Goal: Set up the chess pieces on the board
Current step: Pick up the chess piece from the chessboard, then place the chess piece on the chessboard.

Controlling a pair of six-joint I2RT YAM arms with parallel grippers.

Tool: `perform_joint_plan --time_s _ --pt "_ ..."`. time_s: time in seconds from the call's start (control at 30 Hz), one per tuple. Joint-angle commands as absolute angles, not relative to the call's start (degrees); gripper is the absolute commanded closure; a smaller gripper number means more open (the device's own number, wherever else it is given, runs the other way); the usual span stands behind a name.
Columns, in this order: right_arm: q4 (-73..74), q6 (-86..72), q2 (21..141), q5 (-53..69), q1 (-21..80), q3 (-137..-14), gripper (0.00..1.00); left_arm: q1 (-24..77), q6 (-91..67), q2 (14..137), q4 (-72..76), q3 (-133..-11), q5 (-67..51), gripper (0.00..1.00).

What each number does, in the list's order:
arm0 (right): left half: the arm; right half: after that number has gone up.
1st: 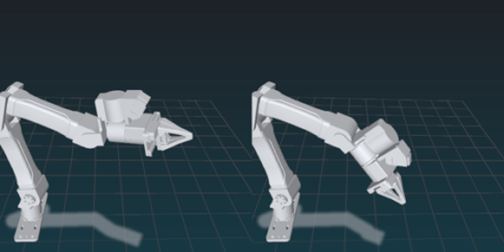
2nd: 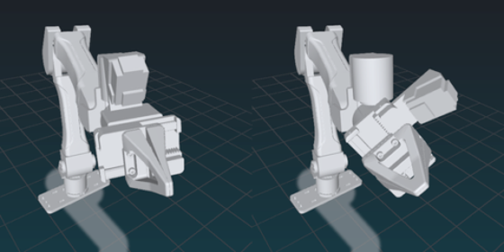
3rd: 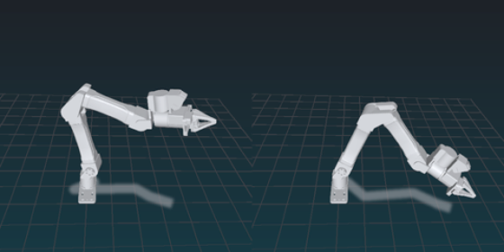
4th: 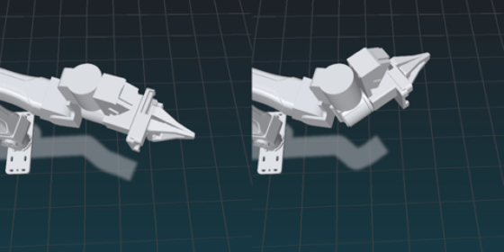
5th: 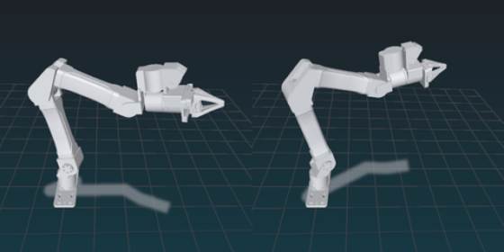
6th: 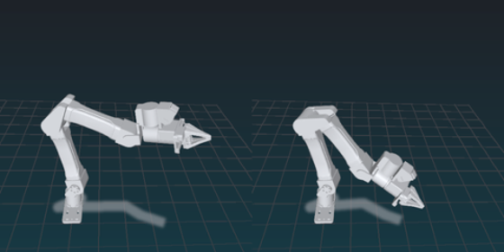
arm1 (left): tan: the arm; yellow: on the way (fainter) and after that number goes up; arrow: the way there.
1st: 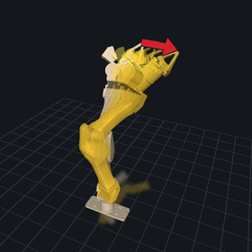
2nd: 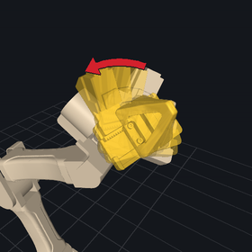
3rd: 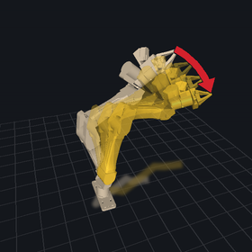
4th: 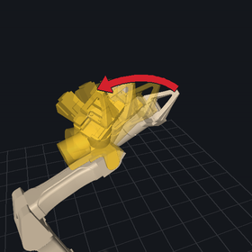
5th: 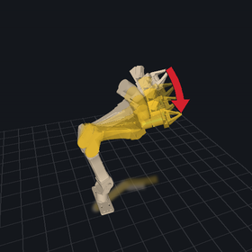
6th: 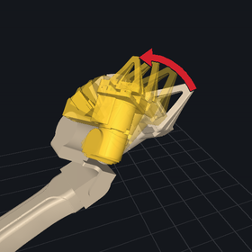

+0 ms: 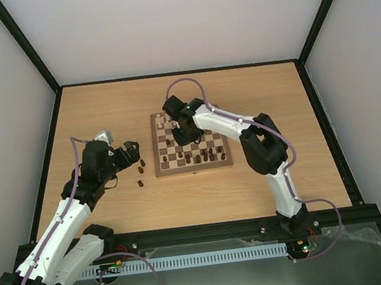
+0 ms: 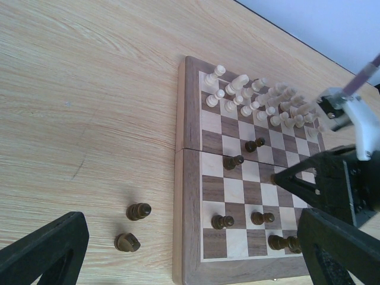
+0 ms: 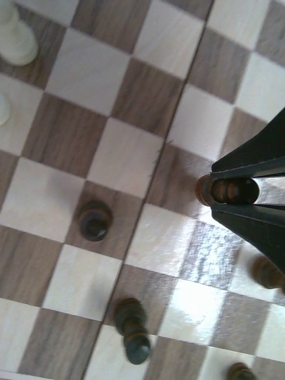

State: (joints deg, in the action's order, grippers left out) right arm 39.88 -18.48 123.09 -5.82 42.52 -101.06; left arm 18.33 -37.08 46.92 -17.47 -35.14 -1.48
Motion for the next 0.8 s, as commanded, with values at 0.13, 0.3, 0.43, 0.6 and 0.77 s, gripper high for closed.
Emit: perform_joint_plan --time_s 0.13,0.3,0.43,0.6,0.77 --pt "42.5 -19.4 112.7 -8.1 43.8 -91.3 0.91 18.1 -37.3 46.6 -16.6 -34.1 -1.8 0.01" --pt "41.0 -19.9 110.3 -7.5 44.0 -85.8 0.91 18.1 -37.5 46.8 -16.1 -33.9 -2.1 0.01" --pt "40.2 -20.1 109.8 -7.2 44.3 -84.2 0.91 18.0 -37.6 47.0 -16.2 -34.0 -2.3 0.01" --pt "39.8 -20.0 110.1 -7.1 44.5 -84.1 0.91 18.0 -37.6 46.5 -16.5 -34.0 -2.1 0.01" --pt "39.7 -19.8 110.6 -7.0 44.6 -84.3 0.91 18.0 -37.8 46.3 -16.6 -33.9 -2.0 0.01"
